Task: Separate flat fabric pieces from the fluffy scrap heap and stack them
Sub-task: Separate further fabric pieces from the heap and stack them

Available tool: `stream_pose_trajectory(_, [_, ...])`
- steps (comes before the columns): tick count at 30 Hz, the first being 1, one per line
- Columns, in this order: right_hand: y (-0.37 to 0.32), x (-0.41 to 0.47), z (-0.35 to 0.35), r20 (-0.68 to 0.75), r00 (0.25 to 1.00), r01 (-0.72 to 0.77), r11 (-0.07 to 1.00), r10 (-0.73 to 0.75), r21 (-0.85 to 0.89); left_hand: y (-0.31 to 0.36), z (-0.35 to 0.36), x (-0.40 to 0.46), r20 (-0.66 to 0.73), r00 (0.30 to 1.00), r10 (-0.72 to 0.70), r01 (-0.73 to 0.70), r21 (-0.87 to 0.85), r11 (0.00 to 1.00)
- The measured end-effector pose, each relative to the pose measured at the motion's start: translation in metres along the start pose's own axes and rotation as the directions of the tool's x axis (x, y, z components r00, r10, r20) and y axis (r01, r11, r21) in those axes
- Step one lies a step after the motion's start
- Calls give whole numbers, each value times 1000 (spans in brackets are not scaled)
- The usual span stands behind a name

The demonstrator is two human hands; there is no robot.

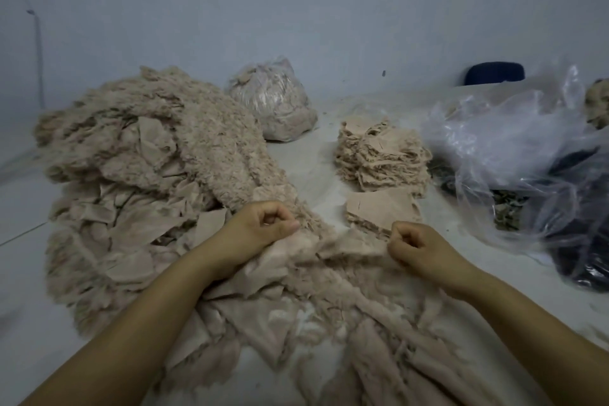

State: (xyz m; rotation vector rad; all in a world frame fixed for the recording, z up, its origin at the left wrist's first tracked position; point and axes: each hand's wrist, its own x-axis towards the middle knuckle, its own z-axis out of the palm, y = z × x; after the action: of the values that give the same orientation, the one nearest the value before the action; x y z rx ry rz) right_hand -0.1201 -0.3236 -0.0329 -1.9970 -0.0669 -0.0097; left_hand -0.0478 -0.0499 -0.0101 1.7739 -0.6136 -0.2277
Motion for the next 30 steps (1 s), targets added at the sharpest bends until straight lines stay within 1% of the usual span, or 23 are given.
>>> stream_pose_trajectory(1, [4,-1,-6,-20,1000,-14,994,12,-112,2,-3,1,44,999,-4,1,53,999])
stream_pose_trajectory(3, [9,-5,-18,-72,996,-68,974,54,-215,4,-9,0,202,975,-95,42,251,967])
stream_pose_trajectory(5, [14,-7,-30,-155,985,-123,932,73,-341,3,-16,-2,325,920,-219,24,512,859])
stream_pose_trajectory(6, [16,-7,-38,-166,981,-163,902,103,-400,3,-19,-3,356,898,-260,11,571,821])
stream_pose_trajectory(7, [16,-7,-43,-153,974,-218,864,165,-453,4,-22,-3,377,881,-286,29,561,827])
stream_pose_trajectory(9, [14,-7,-47,-131,952,-301,764,277,-571,7,-24,-3,389,875,-288,99,440,893])
stream_pose_trajectory(10, [11,-8,-44,-152,958,-284,724,244,-629,10,-22,-4,386,884,-265,127,345,930])
stream_pose_trajectory(11, [7,-9,-38,-187,971,-235,711,147,-663,10,-18,-4,370,895,-250,171,235,957])
stream_pose_trajectory(12, [2,-11,-28,-226,974,-164,747,19,-645,11,-11,-3,349,905,-244,219,109,970])
stream_pose_trajectory(13, [-6,-14,-16,-257,965,-105,817,-54,-567,10,-4,-2,323,915,-242,260,-11,966])
stream_pose_trajectory(14, [-14,-16,-3,-249,968,-78,904,-32,-420,10,4,0,288,925,-247,291,-121,949])
stream_pose_trajectory(15, [-23,-18,9,-173,982,-112,969,74,-221,9,11,2,255,934,-252,310,-221,925])
stream_pose_trajectory(16, [-29,-18,22,-42,976,-215,976,214,-28,10,18,3,219,944,-248,308,-309,900])
stream_pose_trajectory(17, [-32,-17,33,78,941,-337,933,329,123,9,22,6,178,953,-243,295,-388,873])
stream_pose_trajectory(18, [-33,-15,43,157,905,-424,875,396,235,9,24,8,160,957,-241,288,-458,841])
stream_pose_trajectory(19, [-32,-11,50,204,881,-474,814,428,337,7,26,9,150,958,-243,286,-507,813])
stream_pose_trajectory(21, [-31,-1,63,262,877,-478,672,403,565,6,29,9,156,954,-257,299,-568,766])
stream_pose_trajectory(23, [-35,8,73,235,899,-405,501,368,764,2,35,10,154,952,-265,305,-559,771])
stream_pose_trajectory(24, [-36,12,77,186,907,-349,425,379,835,0,38,11,114,956,-272,289,-539,791])
stream_pose_trajectory(25, [-34,17,80,115,906,-284,383,406,879,-5,40,14,39,961,-275,255,-518,817])
stream_pose_trajectory(26, [-32,19,81,48,905,-225,379,423,898,-7,40,16,-44,954,-298,234,-516,824])
stream_pose_trajectory(28, [-32,19,77,-37,910,-177,467,414,866,-12,36,20,-145,916,-373,241,-545,803])
stream_pose_trajectory(30, [-27,19,67,-8,915,-229,537,402,812,-16,30,22,-146,902,-406,283,-509,813])
